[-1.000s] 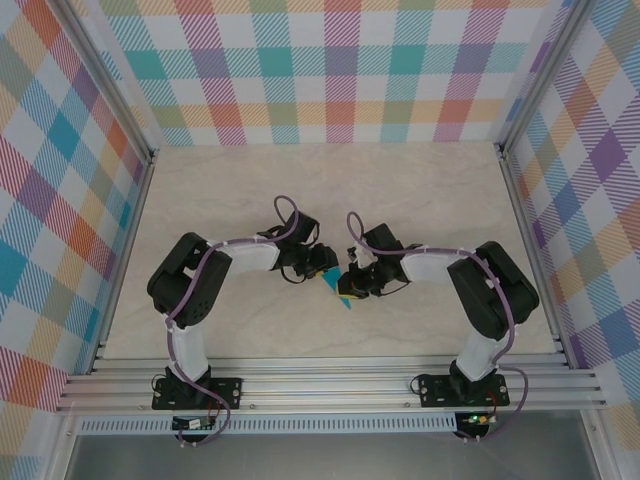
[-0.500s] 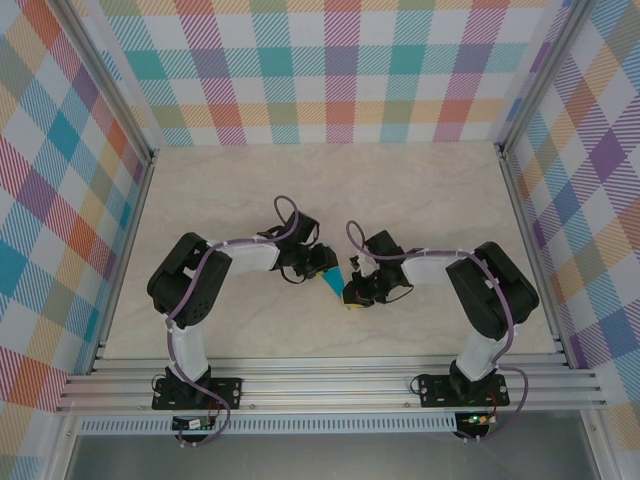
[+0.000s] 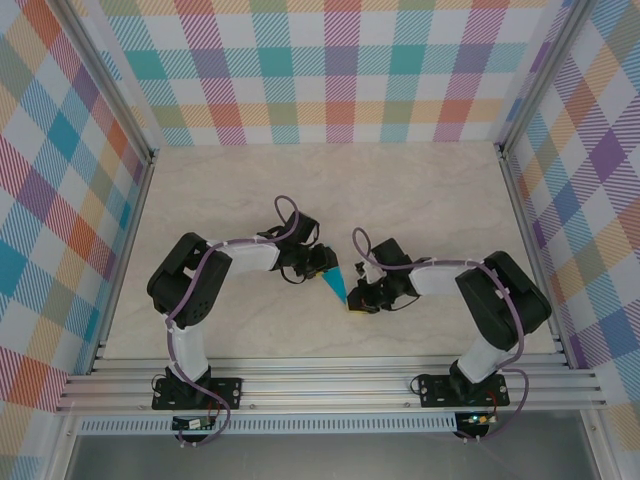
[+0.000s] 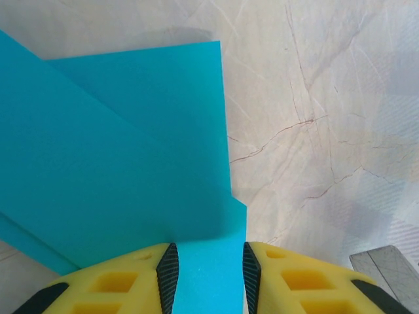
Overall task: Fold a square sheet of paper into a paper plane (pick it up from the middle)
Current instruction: Fold the wing for the fifth time at the center of the table.
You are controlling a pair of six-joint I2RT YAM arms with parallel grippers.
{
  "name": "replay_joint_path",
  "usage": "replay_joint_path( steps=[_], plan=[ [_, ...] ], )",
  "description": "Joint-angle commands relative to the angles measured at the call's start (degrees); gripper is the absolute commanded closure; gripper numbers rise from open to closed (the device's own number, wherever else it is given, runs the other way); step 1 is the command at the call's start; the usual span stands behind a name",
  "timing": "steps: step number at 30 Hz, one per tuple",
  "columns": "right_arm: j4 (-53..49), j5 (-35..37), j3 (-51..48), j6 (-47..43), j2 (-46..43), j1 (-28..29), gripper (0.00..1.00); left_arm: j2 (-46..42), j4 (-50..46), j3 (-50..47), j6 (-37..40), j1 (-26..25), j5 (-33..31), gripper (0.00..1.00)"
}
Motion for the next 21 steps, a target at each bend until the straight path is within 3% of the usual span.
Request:
replay_joint_path(
  steps=[1, 9, 14, 18, 21],
  plan=[
    [-5.2, 1.5, -1.1, -0.7, -4.0, -0.2, 0.89, 0.7, -3.2, -0.9, 1.5, 0.3, -1.9, 0.64],
    [-9.6, 14.9, -1.3, -0.9, -13.6, -1.8, 0.79, -3.2, -11.3, 6.0, 4.0, -0.9, -2.7, 0.51],
    [-8.7, 19.6, -3.0, 1.6, -16.0, -3.3, 0.74, -6.7, -26.6, 12.1, 3.7, -1.9, -10.5, 0.34],
    [-8.3, 22.2, -3.9, 3.1, -17.6, -3.5, 0.72, -6.0, -40.0, 18.9, 2.0, -3.0, -19.2, 0.3],
    [-7.8, 23.0, -4.1, 3.5, -18.3, -3.6, 0.71, -3.1, -47.1, 24.6, 2.0, -4.7, -22.1, 0.3]
  ],
)
